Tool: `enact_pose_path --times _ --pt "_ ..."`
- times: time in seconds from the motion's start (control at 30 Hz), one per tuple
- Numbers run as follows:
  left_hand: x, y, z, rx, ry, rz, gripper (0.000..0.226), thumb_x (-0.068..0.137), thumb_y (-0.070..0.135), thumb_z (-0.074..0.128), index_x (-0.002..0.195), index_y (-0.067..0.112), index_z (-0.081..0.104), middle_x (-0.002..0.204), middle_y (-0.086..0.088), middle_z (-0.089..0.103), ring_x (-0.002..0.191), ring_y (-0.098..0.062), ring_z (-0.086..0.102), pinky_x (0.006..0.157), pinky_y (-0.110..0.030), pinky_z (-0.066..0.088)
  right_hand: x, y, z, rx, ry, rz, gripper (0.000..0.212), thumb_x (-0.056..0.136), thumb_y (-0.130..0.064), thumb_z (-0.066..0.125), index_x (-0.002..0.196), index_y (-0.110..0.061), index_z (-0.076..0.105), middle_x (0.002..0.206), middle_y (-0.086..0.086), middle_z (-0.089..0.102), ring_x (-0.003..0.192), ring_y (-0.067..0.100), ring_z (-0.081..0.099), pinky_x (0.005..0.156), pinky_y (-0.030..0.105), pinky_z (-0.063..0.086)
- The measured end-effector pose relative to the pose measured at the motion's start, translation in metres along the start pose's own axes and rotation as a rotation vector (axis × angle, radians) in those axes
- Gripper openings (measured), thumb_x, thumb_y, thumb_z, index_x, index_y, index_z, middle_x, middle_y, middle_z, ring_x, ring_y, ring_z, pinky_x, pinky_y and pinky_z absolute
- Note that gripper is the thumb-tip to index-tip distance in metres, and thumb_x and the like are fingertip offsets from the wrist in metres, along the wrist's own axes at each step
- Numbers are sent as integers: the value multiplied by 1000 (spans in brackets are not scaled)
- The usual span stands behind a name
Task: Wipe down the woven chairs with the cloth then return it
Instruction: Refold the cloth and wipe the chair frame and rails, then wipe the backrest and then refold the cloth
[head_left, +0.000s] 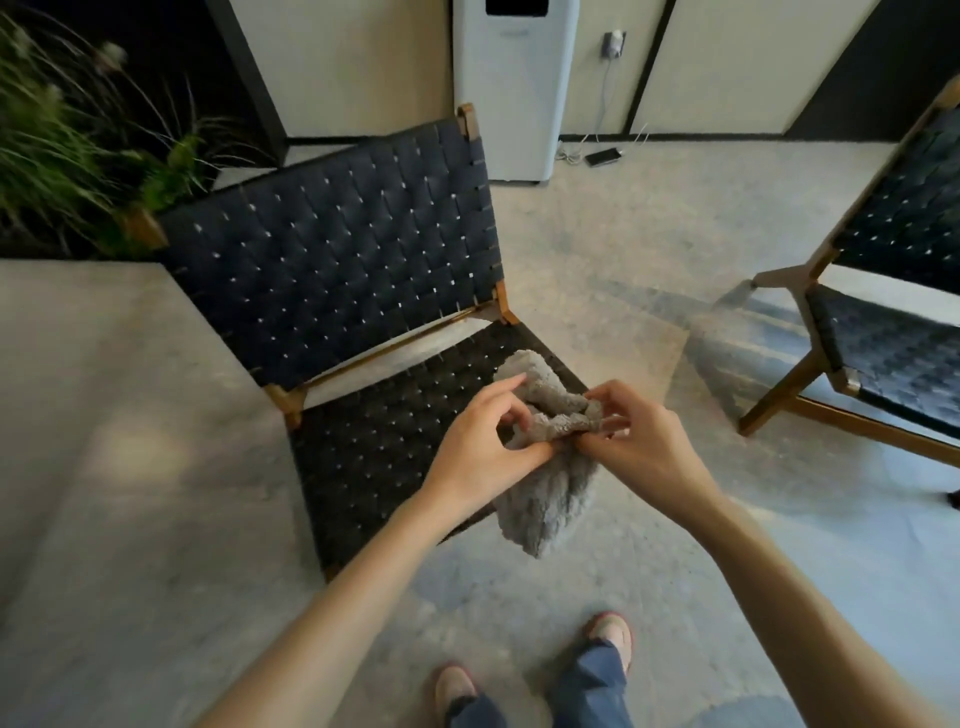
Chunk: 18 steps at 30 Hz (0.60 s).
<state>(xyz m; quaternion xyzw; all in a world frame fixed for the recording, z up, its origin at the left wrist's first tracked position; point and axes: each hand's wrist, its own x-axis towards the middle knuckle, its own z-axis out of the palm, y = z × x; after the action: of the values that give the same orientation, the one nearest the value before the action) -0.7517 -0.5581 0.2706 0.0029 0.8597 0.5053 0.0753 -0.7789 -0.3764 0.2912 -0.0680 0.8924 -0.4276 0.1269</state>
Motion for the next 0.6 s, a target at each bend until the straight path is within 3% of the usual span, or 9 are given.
enact_pose_path --times 0.1,0.2,0.27,0.33,0.4,0.6 --pt "-36 -7 -38 42 30 15 20 77 23 74 78 24 55 142 15 44 124 12 36 107 -24 31 -11 -32 28 -37 -92 -69 29 78 -14 73 93 -32 57 84 -17 62 79 -2 59 62 13 45" --pt "-67 -18 -70 64 72 -28 17 77 22 73 90 22 62 132 18 52 121 8 41 107 -24 33 -18 -60 58 -63 -157 -111 27 80 -18 72 94 -32 55 83 -18 60 77 -1 60 56 12 45" --pt "-81 -27 -87 66 101 -51 23 76 22 72 97 20 63 115 27 55 116 5 46 100 -22 39 -19 -75 74 -68 -205 -122 25 81 -21 71 97 -31 55 85 -16 62 80 4 62 61 20 53" --pt "-90 -35 -102 61 138 -90 19 74 24 71 89 25 60 102 32 53 104 9 50 85 -10 40 -16 -86 88 -80 -235 -143 26 82 -23 70 101 -29 55 89 -13 64 82 6 63 69 33 58" --pt "-95 -44 -113 49 166 -131 22 73 23 72 79 34 53 91 29 53 90 11 52 69 -4 40 -11 -94 98 -93 -245 -200 31 83 -24 69 107 -33 51 88 -14 63 78 6 64 68 34 59" --pt "-72 -64 -148 109 253 -166 28 73 26 72 76 34 46 86 22 50 86 8 51 69 -5 41 34 -122 122 -237 -279 -388 31 86 -23 64 111 -36 52 94 -19 56 79 9 60 64 35 56"
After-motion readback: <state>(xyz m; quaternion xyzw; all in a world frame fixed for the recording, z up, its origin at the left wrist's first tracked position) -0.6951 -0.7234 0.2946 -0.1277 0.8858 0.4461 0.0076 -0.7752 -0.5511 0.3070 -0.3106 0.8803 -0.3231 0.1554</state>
